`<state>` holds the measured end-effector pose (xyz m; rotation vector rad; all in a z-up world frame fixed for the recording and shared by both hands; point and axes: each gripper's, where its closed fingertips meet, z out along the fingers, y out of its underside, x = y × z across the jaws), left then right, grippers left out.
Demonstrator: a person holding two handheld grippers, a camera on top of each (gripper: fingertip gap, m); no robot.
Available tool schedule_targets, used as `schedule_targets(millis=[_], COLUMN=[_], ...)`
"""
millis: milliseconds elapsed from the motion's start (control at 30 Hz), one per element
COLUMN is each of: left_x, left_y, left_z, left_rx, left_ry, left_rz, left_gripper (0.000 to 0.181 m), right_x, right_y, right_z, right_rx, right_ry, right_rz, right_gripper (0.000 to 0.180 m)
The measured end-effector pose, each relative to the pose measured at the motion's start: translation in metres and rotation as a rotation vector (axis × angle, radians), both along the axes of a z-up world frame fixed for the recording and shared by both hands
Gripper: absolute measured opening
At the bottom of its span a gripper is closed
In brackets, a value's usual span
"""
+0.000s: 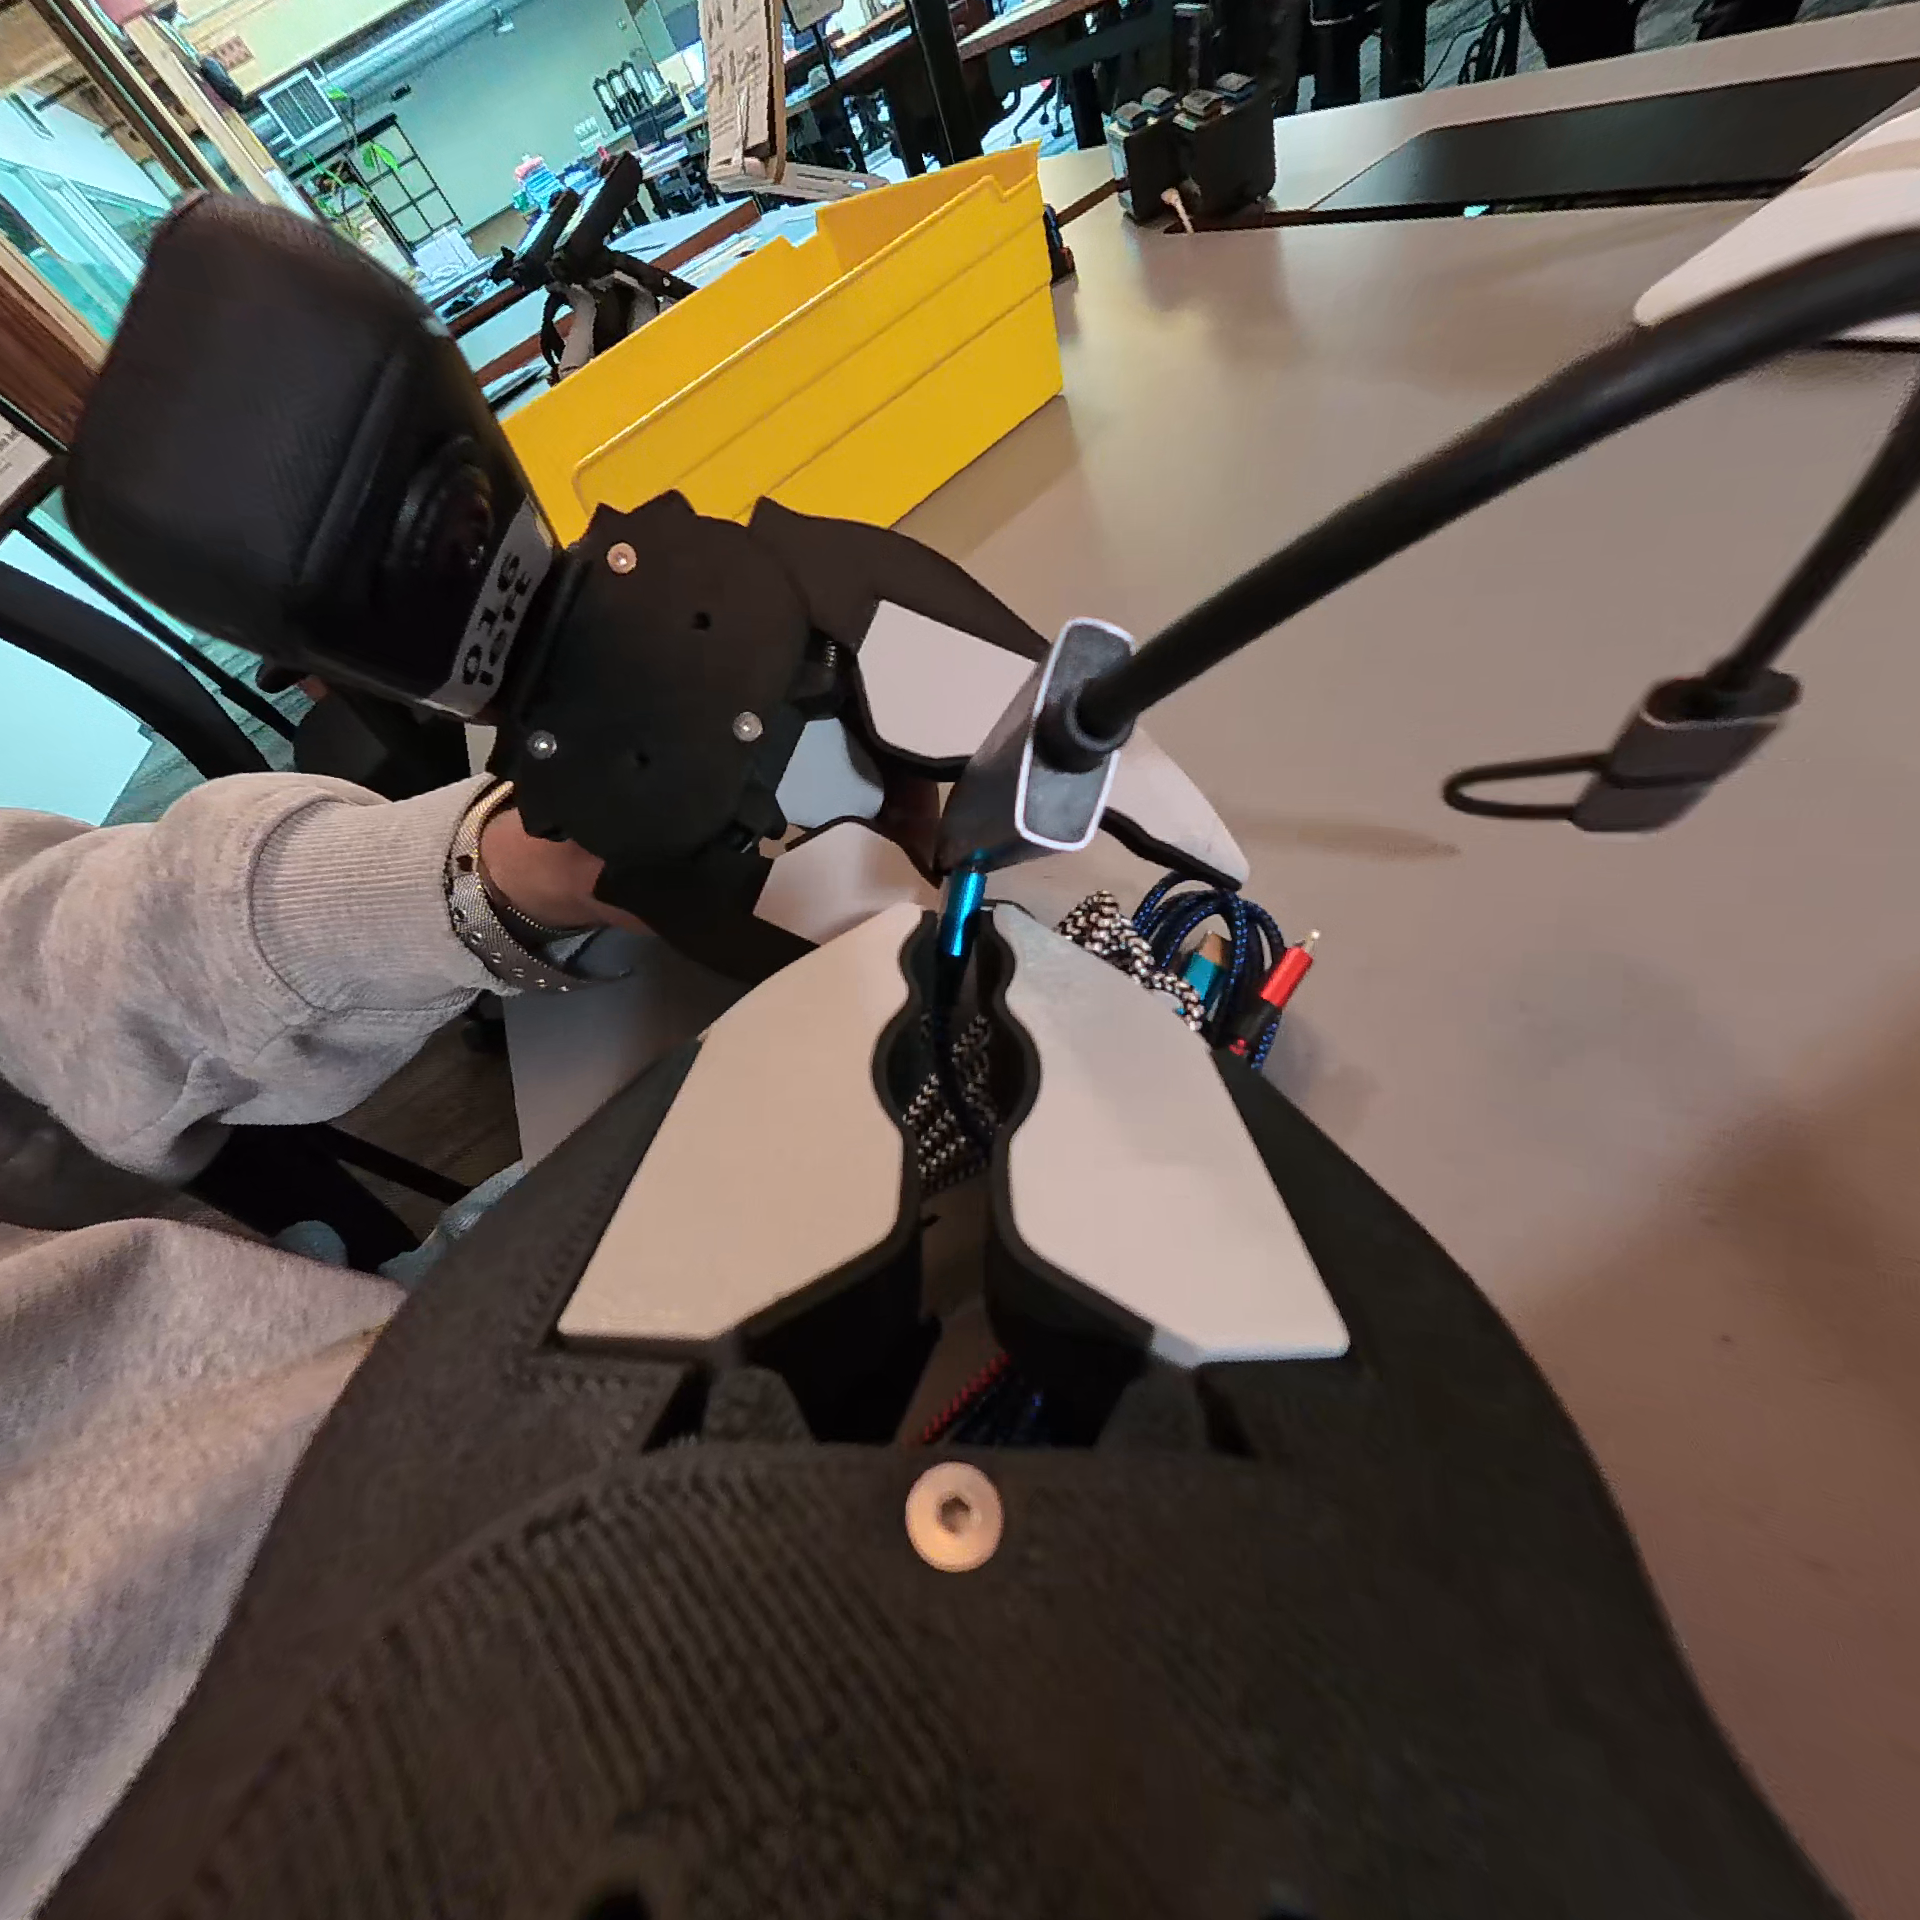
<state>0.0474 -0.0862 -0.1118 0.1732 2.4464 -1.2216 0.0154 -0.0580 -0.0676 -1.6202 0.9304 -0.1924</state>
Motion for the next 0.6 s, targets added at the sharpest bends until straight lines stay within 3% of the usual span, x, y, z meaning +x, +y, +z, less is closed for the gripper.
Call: schedule_targets(millis=[333,600], left_x=[-0.0062,-0.0057], left_y=[-0.0033,-0.0046], left_z=[0.0054,0.0062], left_rx=[-0.036,-0.039], left_ry=[0.031,0.015], left_rz=[-0.029,-0.019], left_gripper=[0.024,0.024], right_x=[-0.0024,0.0002], right_y=[0.0042,0.0027], right_z=[0.0000,0.0000], right_rx=[0.031,0.054], right_ry=[0.017,0.034], right_rz=[0.028,0.001], right_gripper=[0.016,0.008])
